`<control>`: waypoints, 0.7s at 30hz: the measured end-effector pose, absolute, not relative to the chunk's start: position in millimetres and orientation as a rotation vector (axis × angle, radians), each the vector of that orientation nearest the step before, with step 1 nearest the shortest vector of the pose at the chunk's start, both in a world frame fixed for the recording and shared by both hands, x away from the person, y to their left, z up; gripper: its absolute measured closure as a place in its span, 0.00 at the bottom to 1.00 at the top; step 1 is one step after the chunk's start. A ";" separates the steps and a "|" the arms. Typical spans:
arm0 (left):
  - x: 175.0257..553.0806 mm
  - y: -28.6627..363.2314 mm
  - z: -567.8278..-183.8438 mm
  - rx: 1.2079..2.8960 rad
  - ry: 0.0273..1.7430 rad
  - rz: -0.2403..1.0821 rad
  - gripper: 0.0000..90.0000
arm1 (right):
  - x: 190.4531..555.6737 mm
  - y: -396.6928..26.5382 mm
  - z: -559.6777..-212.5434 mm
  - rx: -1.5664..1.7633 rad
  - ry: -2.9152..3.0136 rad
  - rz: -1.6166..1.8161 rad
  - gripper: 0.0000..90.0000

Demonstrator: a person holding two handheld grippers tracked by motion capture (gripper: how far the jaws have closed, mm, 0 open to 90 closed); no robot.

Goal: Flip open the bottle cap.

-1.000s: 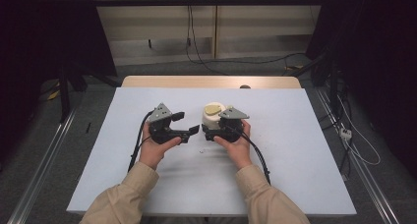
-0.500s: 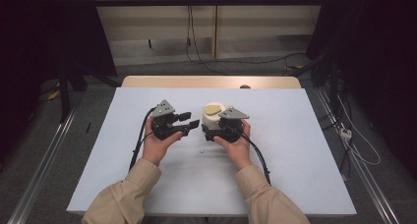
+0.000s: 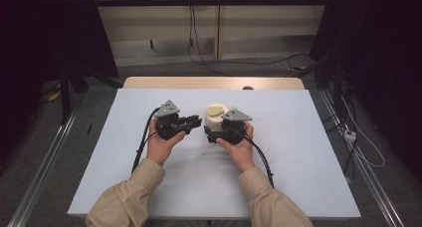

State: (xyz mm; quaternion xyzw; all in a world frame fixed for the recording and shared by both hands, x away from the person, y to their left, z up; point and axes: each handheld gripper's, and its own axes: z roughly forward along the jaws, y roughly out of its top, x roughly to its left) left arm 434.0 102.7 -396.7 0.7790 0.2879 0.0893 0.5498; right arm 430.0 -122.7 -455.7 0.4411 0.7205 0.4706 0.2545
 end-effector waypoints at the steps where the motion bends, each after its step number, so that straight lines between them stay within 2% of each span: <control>1: 434.8 102.4 -397.2 1.847 0.685 0.205 0.89 | 429.7 -122.6 -455.9 1.202 1.955 1.281 0.05; 10: 440.4 96.1 -398.3 1.879 0.682 0.183 0.99 | 429.5 -122.5 -456.0 1.203 1.955 1.279 0.05; 21: 444.7 89.8 -399.0 1.900 0.686 0.190 1.00 | 429.2 -122.2 -455.9 1.206 1.956 1.275 0.05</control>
